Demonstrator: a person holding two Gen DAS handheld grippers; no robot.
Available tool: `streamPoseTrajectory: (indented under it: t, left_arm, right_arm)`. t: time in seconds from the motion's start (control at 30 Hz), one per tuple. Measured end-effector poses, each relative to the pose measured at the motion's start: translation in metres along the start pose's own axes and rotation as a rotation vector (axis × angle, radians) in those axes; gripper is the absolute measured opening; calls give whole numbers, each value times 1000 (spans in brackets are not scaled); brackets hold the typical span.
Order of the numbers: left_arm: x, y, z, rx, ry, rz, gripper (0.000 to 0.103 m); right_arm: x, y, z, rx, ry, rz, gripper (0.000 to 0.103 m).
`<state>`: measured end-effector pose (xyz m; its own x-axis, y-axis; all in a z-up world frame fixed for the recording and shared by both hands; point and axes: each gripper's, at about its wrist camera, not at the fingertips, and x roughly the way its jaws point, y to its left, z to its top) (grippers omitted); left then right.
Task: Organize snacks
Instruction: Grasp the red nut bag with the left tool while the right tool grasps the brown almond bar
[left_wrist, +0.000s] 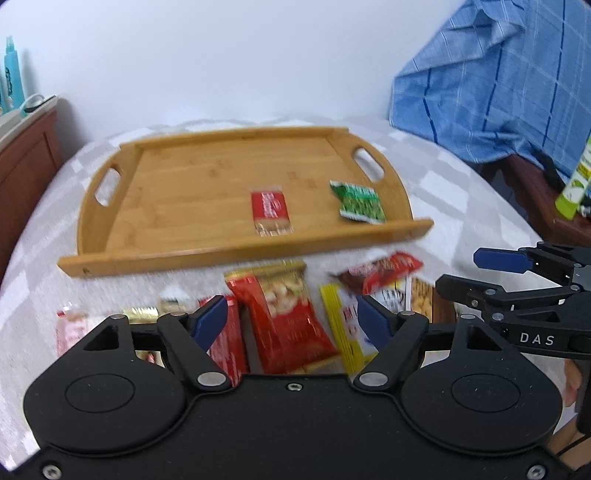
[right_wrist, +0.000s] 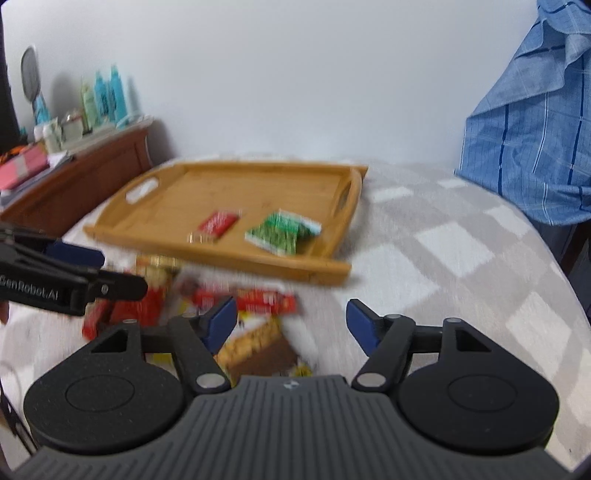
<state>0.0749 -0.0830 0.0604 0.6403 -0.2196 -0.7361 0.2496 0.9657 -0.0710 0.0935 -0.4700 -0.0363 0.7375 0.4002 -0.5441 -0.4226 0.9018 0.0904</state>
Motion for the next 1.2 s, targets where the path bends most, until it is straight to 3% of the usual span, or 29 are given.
streamPoseTrajectory:
  t: [0.23,0.47,0.6,0.73,1.07,1.1,1.13,1.2]
  left_arm:
    - [14,0,-8,0,19,33,76]
    - [23,2,-6,-15,28,41,75]
    - [24,2,-9,-8,31,44,72]
    - [23,1,-9,4,25,43,59]
    - [27,-6,-11,38,20,-6,54]
    - [29,-6,-11,32,34,-17,48]
    - [30,-6,-12,20,41,-24,48]
    - [32,-3,-13,-5,44,-33,47]
  right_arm:
    - [8,-1,-12,22,90,53,72]
    - [20,0,-7,32,111,80,68]
    - [20,4,-5,22,124,113,66]
    - [18,7,-7,4,136,138,66]
    - [4,7,-21,-22,166,151,73]
    - [3,7,-23,-25,170,151,70]
    - [2,6,-24,-26,172,147,59]
    - [2,4,-26,-18,179,136,50]
